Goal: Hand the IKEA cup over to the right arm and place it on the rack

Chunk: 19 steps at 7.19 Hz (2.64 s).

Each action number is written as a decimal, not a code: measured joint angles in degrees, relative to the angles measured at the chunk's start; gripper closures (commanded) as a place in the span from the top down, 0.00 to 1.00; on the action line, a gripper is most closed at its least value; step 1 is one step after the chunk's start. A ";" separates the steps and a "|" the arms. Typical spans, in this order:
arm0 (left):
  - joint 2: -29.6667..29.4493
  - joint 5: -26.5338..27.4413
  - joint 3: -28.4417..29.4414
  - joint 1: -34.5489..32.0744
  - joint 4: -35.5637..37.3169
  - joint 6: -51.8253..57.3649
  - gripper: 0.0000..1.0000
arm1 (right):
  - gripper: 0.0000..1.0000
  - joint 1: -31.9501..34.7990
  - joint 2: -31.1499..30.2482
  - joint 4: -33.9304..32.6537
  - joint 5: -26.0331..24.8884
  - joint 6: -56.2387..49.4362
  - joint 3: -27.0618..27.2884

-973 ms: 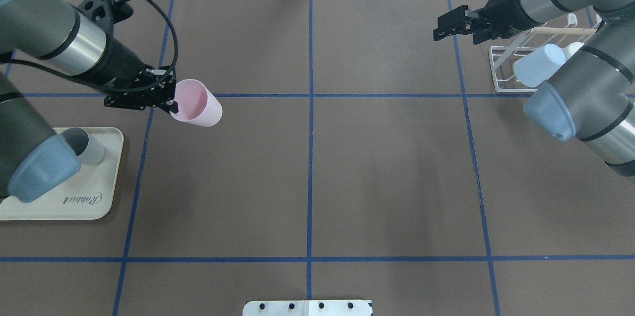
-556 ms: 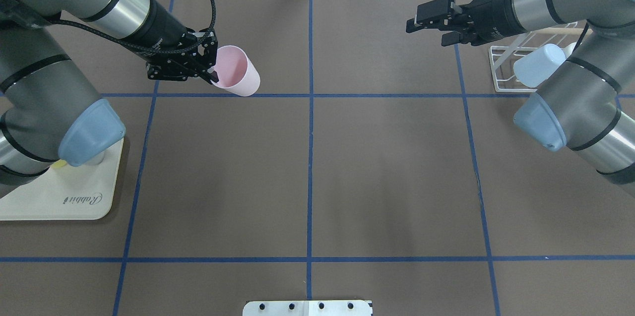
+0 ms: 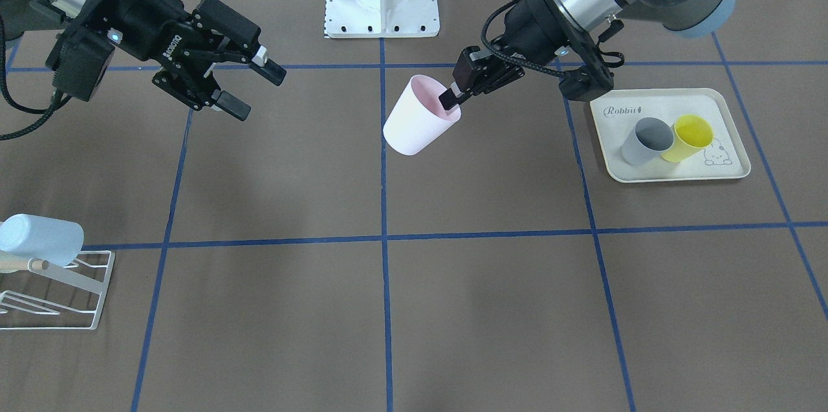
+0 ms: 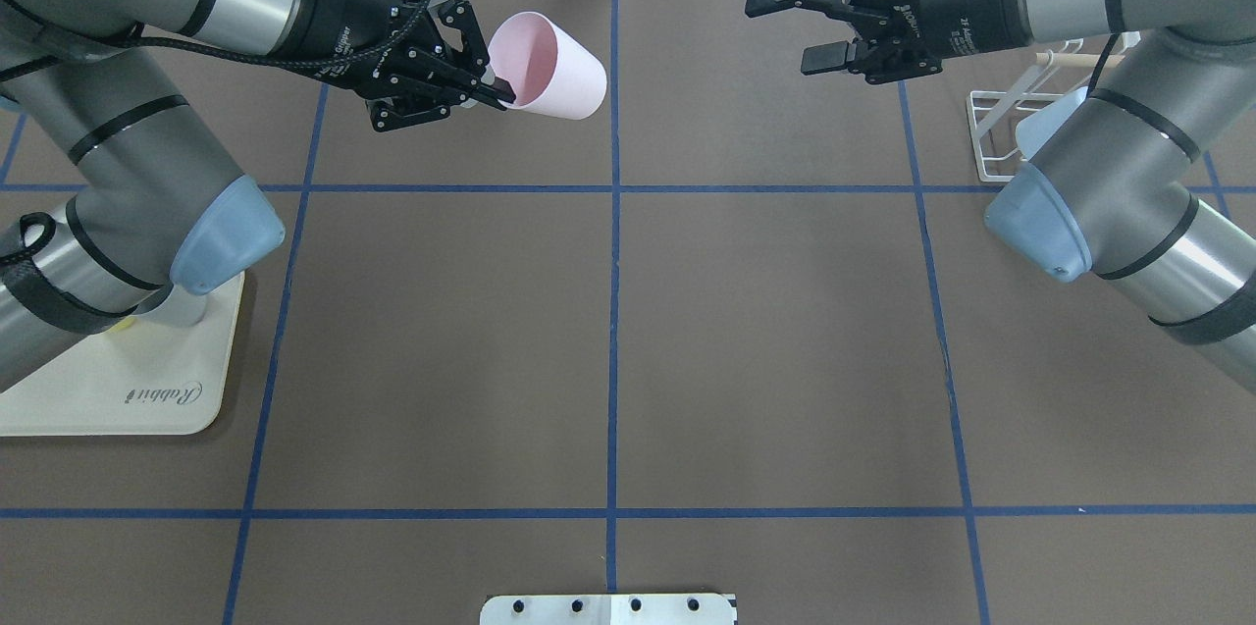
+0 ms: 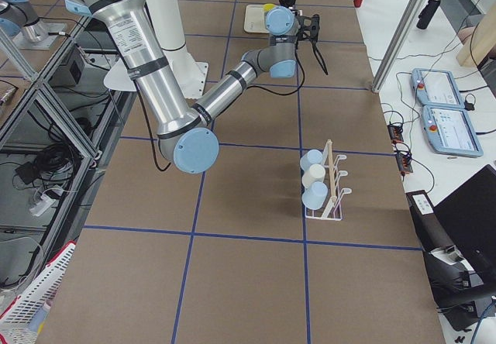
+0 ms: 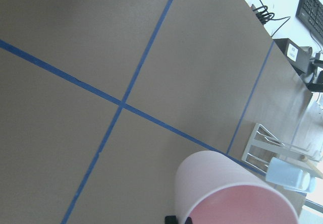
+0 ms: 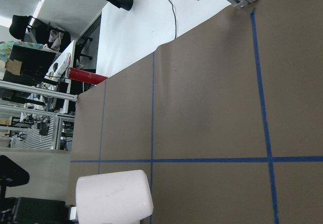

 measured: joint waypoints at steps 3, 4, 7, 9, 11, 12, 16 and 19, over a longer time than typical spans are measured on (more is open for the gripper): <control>0.13 -0.08 0.54 0.07 -14.43 -13.66 0.00 | 0.94 -2.31 0.59 11.92 0.17 8.34 -0.62; 0.41 -0.11 0.60 0.06 -18.71 -17.68 0.00 | 0.94 -2.91 0.66 15.42 -0.15 9.94 -0.90; 2.32 0.13 0.86 -0.03 -30.42 -33.54 0.00 | 0.94 -5.26 2.45 31.75 -6.53 21.62 -6.23; 2.71 2.22 1.50 0.01 -38.71 -43.88 0.00 | 0.95 -5.93 4.31 37.85 -8.33 26.26 -9.62; 2.54 5.72 2.33 0.72 -45.99 -52.30 0.00 | 0.95 -7.17 5.41 40.44 -9.47 27.04 -10.45; 2.48 7.65 2.67 1.13 -48.97 -56.54 0.00 | 0.95 -8.08 5.69 43.11 -10.84 27.45 -11.51; 2.22 13.09 3.10 3.17 -52.50 -64.28 0.00 | 0.98 -9.14 6.50 51.64 -16.66 31.21 -13.63; 1.74 15.07 3.04 4.40 -52.53 -66.32 0.00 | 0.98 -10.03 7.60 52.91 -18.17 31.57 -14.35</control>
